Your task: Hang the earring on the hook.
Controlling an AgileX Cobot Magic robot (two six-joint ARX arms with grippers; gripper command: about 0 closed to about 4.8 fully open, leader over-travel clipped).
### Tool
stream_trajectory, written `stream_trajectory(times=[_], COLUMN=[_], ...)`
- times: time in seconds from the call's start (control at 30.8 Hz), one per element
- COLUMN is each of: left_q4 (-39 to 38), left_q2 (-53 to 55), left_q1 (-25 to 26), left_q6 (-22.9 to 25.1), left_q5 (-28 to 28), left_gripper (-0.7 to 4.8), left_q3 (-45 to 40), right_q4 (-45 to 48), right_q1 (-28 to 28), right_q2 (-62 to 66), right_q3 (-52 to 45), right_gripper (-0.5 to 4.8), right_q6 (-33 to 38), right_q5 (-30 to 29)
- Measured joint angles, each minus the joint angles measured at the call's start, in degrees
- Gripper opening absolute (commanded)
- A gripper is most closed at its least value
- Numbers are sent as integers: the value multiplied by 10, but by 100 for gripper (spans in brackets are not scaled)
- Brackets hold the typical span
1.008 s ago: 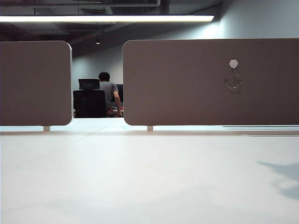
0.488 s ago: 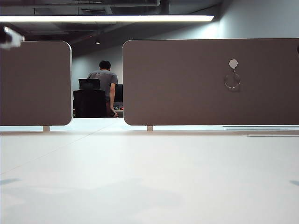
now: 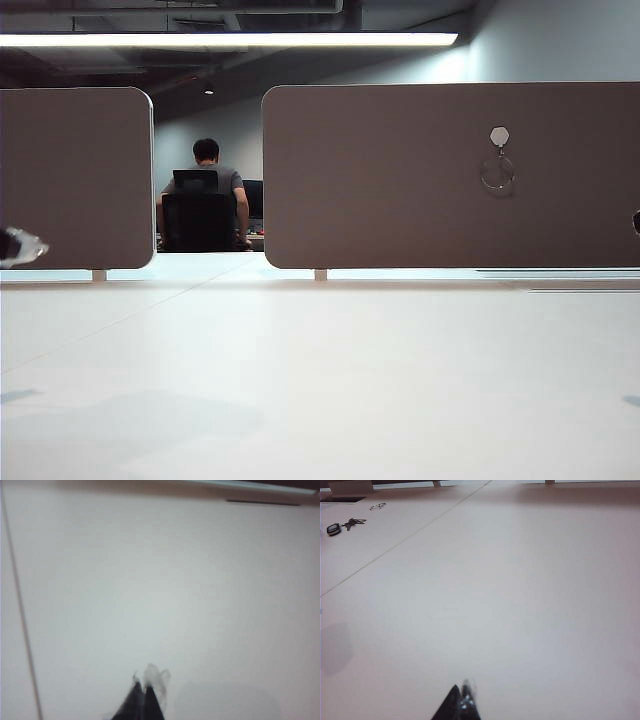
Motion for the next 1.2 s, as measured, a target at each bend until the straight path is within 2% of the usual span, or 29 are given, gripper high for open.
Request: stream_trajectory(times=[0.42,0.52,0.55,0.72,0.88,0.98,1.2], left_q4=[-13,-14,-14,-12,-8,-10,-10], left_q2=[-2,-27,-35,-51,-72,-70,-70], left_q1=[0,3,15,158,274,307,307], left_q6=[-2,-2,-2,-2,-2,-2,-2], left_q5=[-5,-4,4,47,43,44,46], left_gripper=[4,4,4,4,4,4,4], left_q3=[0,1,1,1,2,2,2], right_q4=[0,2,2,3,4,4,4], right_q1=[-1,-28,-49,-150,-191,-207,-216], right_q2=[0,0,0,0,0,0,0], right_q3=[0,0,0,-1,-1,-1,-1], right_gripper=[-1,-1,-1,-1,-1,-1,-1], right_q6=[0,0,0,0,0,0,0], right_q5=[1,-11,-12,-10,-9,-10,-10])
